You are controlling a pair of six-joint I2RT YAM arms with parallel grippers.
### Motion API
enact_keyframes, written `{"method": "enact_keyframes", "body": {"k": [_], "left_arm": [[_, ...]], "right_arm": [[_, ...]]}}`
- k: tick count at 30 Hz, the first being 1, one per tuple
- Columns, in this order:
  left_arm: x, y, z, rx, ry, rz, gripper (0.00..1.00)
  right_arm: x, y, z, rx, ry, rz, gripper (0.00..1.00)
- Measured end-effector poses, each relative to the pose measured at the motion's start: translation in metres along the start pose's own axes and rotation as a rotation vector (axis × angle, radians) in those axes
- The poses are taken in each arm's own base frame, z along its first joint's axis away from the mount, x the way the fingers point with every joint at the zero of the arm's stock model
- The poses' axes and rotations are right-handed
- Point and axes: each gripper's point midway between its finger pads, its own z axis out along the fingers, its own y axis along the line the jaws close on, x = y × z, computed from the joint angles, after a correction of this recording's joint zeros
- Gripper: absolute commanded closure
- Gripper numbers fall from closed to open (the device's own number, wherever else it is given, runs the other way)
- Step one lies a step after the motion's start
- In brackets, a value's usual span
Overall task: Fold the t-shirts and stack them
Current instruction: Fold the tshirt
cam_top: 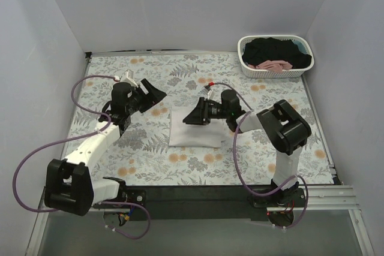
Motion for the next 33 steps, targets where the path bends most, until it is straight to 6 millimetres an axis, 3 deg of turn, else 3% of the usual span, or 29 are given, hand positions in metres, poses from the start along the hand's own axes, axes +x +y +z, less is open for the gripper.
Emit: {"method": "enact_keyframes", "body": {"k": [4, 5, 11, 17, 20, 23, 27, 33], "left_arm": [[-0.001, 0.023, -0.021, -0.110, -0.042, 0.109, 0.28], [-0.002, 0.025, -0.028, -0.120, -0.057, 0.127, 0.28], [0.012, 0.056, -0.045, -0.223, -0.051, 0.188, 0.28], [0.013, 0.071, -0.044, -0.283, -0.044, 0.211, 0.28], [0.011, 0.074, -0.044, -0.299, -0.055, 0.218, 0.28], [0.010, 0.076, -0.045, -0.310, -0.062, 0.222, 0.29], [0.009, 0.076, -0.045, -0.312, -0.064, 0.223, 0.29], [0.017, 0.071, -0.042, -0.273, -0.024, 0.217, 0.31]], "right_arm": [[0.038, -0.060, 0.005, 0.067, 0.018, 0.193, 0.41], [0.045, -0.068, 0.003, 0.065, 0.027, 0.249, 0.42], [0.039, -0.057, -0.001, 0.037, 0.001, 0.241, 0.41], [0.035, -0.010, -0.003, 0.000, -0.006, 0.149, 0.41], [0.048, 0.006, 0.004, -0.025, 0.022, 0.109, 0.41], [0.075, -0.005, 0.008, 0.004, 0.067, 0.134, 0.41], [0.105, -0.044, 0.006, 0.087, 0.114, 0.221, 0.43], [0.103, -0.042, 0.003, 0.098, 0.115, 0.176, 0.43]]}}
